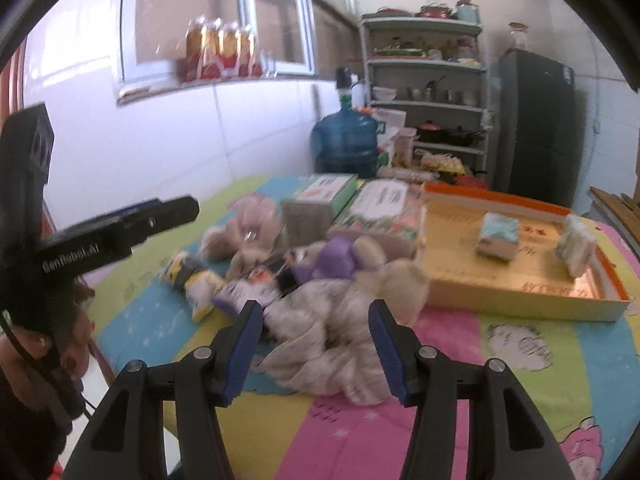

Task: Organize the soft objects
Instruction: 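Grasp the purple snack bag with the left gripper while the right gripper grasps the floral scrunchie, then carry the snack bag and scrunchie over the box lid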

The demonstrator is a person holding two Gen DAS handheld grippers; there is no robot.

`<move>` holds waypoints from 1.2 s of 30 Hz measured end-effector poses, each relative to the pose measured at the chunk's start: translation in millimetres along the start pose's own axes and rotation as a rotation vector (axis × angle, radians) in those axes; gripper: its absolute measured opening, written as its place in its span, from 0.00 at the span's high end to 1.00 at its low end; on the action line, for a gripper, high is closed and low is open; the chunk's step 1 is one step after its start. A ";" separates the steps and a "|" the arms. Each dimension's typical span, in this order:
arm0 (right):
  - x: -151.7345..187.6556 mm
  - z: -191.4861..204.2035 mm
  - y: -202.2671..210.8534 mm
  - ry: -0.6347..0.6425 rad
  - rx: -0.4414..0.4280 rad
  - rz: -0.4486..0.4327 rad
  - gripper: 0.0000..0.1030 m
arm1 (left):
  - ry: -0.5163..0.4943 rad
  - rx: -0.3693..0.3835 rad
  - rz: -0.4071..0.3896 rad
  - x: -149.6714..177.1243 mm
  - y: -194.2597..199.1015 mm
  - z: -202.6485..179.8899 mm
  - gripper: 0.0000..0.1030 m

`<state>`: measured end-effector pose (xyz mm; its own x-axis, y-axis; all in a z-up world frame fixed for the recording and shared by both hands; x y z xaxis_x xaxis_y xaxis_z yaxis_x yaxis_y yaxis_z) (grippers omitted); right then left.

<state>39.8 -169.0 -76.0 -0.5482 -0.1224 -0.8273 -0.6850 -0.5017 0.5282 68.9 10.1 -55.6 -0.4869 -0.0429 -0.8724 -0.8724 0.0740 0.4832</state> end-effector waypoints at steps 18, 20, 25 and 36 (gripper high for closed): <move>29.0 -11.2 -34.9 -0.134 -0.024 0.088 0.76 | -0.001 0.087 0.062 28.2 -23.4 -3.2 0.31; 28.6 -13.0 -30.8 -0.144 -0.037 0.071 0.81 | -0.009 0.118 0.084 30.4 -28.7 -12.5 0.31; 25.3 -14.2 -17.7 -0.133 -0.044 0.034 0.83 | -0.032 0.176 0.155 39.4 -49.0 -37.5 0.31; 21.3 -16.3 1.3 -0.105 -0.049 -0.013 0.83 | 0.026 0.225 0.276 60.1 -84.6 -47.5 0.55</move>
Point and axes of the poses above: each gripper's, at about its wrist camera, not at the fingertips, and y roughly against the way its jaws point, z to its left, x to its underside, the point moved 6 cm from there along -y, roughly the way its jaws point, and after that the axes turned 9 degrees about -x, right-handed, at the moved point
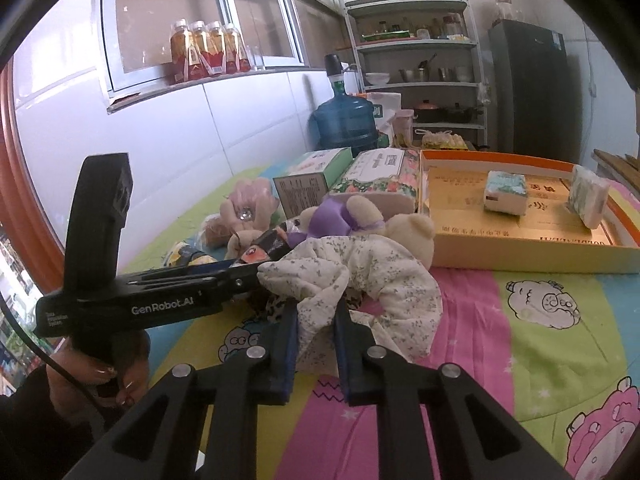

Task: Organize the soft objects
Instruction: 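Carry the snack bag and scrunchie over the box lid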

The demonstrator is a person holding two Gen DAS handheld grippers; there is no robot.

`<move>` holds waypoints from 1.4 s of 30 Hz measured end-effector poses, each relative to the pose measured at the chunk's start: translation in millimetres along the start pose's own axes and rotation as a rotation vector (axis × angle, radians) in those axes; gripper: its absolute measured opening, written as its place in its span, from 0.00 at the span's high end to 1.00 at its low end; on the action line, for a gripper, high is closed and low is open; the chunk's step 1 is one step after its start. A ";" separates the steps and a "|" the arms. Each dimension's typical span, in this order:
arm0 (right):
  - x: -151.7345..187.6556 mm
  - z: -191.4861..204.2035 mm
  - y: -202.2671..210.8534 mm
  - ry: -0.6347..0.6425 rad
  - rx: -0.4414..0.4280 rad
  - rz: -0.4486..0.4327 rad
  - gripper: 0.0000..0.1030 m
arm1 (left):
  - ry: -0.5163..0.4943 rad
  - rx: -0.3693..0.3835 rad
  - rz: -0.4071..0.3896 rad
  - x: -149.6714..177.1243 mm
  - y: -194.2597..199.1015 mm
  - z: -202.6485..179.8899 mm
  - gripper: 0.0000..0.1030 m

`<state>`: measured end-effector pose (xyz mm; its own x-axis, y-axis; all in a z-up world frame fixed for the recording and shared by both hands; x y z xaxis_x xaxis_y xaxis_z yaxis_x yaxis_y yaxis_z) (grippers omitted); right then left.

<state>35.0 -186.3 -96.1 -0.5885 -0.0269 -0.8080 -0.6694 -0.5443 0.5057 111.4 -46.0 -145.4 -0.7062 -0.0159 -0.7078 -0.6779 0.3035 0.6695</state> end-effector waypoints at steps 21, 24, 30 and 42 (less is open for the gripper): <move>-26.5 8.3 44.8 0.058 0.011 -0.135 0.83 | -0.018 -0.024 -0.225 -21.9 75.0 -7.4 0.57; -31.6 4.8 53.0 0.061 0.024 -0.155 0.83 | -0.034 -0.021 -0.246 -27.8 81.9 -15.7 0.57; -40.9 -8.4 70.3 0.067 0.061 -0.191 0.83 | -0.059 0.004 -0.270 -39.8 88.6 -37.9 0.57; -53.0 -55.7 100.8 0.034 0.131 -0.243 0.83 | -0.104 0.054 -0.281 -67.3 72.6 -94.3 0.57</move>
Point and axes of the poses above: each gripper's, at about its wrist camera, not at the fingertips, and y roughly against the way its jaws point, z to its left, x to its underside, the point moved 6 cm from there along -y, roughly the way its jaws point, and after that the axes turned 9 degrees about -x, right-handed, at the moved point
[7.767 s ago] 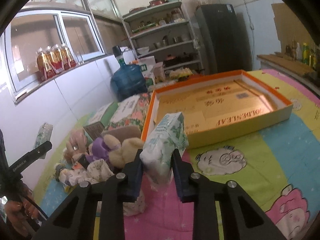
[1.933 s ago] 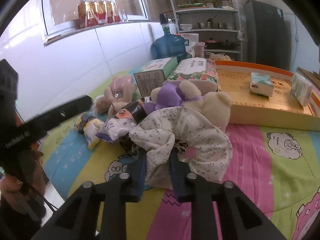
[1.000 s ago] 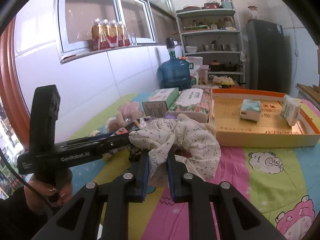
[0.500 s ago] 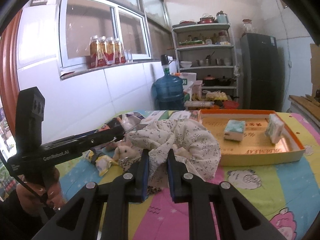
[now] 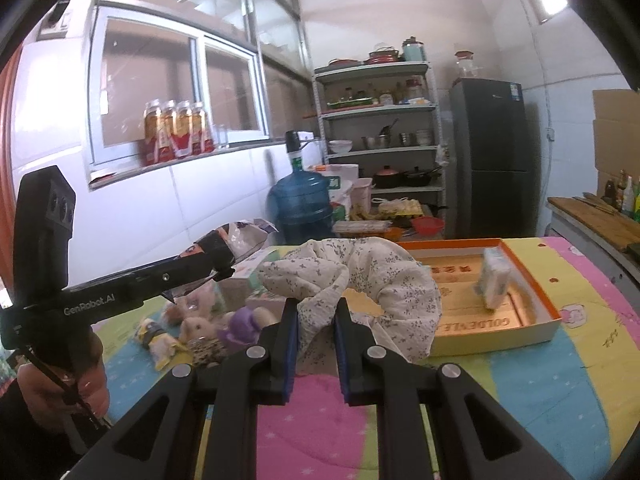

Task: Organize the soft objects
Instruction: 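Carry the snack bag and scrunchie over the box lid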

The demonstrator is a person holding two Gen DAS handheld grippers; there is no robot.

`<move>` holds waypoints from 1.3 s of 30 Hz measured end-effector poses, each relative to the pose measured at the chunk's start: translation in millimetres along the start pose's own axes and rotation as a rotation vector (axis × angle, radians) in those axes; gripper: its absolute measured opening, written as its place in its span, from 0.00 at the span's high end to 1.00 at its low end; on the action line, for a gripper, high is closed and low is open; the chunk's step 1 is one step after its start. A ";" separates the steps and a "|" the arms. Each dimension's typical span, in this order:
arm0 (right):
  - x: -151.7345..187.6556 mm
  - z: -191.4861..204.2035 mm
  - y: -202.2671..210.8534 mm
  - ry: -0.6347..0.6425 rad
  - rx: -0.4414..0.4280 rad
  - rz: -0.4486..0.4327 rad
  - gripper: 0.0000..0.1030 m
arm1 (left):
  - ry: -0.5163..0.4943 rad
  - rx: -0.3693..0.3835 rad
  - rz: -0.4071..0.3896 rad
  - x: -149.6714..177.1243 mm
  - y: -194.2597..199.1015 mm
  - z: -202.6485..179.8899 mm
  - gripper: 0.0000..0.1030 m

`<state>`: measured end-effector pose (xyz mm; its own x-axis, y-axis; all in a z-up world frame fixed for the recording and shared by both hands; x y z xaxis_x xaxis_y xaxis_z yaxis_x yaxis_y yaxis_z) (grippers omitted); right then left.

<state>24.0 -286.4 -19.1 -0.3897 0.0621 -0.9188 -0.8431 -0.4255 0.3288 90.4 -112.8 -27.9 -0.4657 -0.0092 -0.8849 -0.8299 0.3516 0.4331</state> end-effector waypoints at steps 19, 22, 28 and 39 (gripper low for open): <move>-20.7 -76.5 -1.7 -0.024 0.039 -0.028 0.83 | -0.005 0.030 0.034 -20.3 -66.8 -60.5 0.57; -21.6 -89.2 -3.2 -0.034 0.041 -0.031 0.83 | -0.003 0.029 0.041 -20.7 -78.6 -66.8 0.57; -22.7 -114.4 -8.4 -0.057 0.036 -0.022 0.83 | 0.008 0.022 0.049 -22.7 -101.5 -81.2 0.57; -28.0 -132.8 -40.6 -0.061 -0.015 0.001 0.83 | 0.020 -0.017 0.061 -29.0 -142.8 -95.2 0.57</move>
Point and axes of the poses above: each gripper's, at about its wrist camera, not at the fingertips, and y roughly against the way its jaws point, z to its left, x to its underside, the point moved 6 cm from there along -y, roughly the way its jaws point, and after that the axes turned 9 degrees about -x, right-handed, at the moved point
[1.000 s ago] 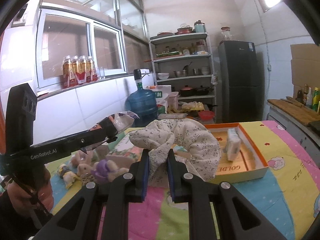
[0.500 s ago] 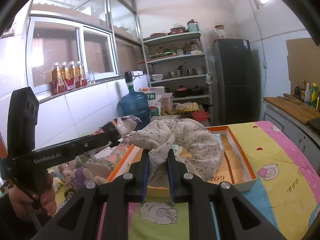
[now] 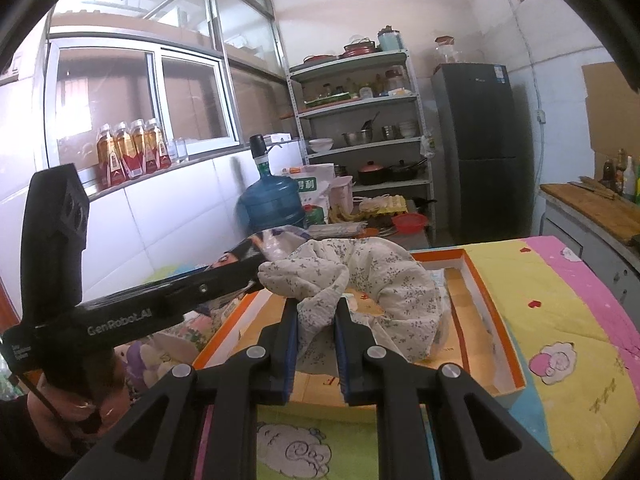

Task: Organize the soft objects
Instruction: 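Carry the snack bag and scrunchie over the box lid, then lower the snack bag and scrunchie into the box lid and open both grippers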

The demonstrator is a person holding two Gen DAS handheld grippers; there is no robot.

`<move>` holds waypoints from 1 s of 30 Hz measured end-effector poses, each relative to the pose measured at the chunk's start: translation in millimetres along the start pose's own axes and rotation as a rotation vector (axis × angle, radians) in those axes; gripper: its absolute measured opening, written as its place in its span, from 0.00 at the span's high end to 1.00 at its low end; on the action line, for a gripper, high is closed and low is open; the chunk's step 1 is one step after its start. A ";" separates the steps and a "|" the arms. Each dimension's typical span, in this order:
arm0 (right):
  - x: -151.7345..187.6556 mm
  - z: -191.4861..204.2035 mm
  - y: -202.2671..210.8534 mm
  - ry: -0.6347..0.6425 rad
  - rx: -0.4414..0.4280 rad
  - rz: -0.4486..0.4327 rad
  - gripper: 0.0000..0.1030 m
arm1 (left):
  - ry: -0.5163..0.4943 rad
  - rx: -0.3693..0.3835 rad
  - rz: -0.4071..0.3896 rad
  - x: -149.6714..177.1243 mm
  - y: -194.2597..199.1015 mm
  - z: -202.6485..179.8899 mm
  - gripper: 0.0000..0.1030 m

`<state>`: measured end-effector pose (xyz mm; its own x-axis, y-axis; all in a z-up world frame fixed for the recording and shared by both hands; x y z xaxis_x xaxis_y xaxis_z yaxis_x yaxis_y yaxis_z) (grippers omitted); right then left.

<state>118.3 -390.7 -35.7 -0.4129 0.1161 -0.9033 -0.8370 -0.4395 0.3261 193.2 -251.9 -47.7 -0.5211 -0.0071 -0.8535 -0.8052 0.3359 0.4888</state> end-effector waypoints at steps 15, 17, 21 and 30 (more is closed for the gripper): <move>3.0 -19.9 -48.2 -0.020 -0.024 0.076 0.83 | -0.008 -0.079 0.073 -21.2 -60.0 2.7 0.57; 3.9 -21.0 -52.9 -0.021 -0.022 0.089 0.83 | 0.000 -0.083 0.089 -21.9 -68.5 4.9 0.57; 7.2 -23.1 -63.9 -0.025 -0.032 0.120 0.83 | 0.016 -0.099 0.122 -19.9 -85.1 10.3 0.56; 13.6 -28.5 -76.7 -0.053 -0.032 0.179 0.83 | 0.021 -0.122 0.219 -5.3 -113.4 17.8 0.56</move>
<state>187.1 -380.8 -80.9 -0.5729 0.0797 -0.8158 -0.7371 -0.4854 0.4702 292.2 -273.1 -101.8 -0.6916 0.0337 -0.7215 -0.6999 0.2152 0.6810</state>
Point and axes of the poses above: each gripper's, at about its wrist camera, not at the fingertips, and y roughly against the way its jaws point, z to its left, x to its underside, the point moved 6 cm from there along -y, roughly the way its jaws point, and after that the axes turned 9 degrees about -x, right-handed, at the moved point
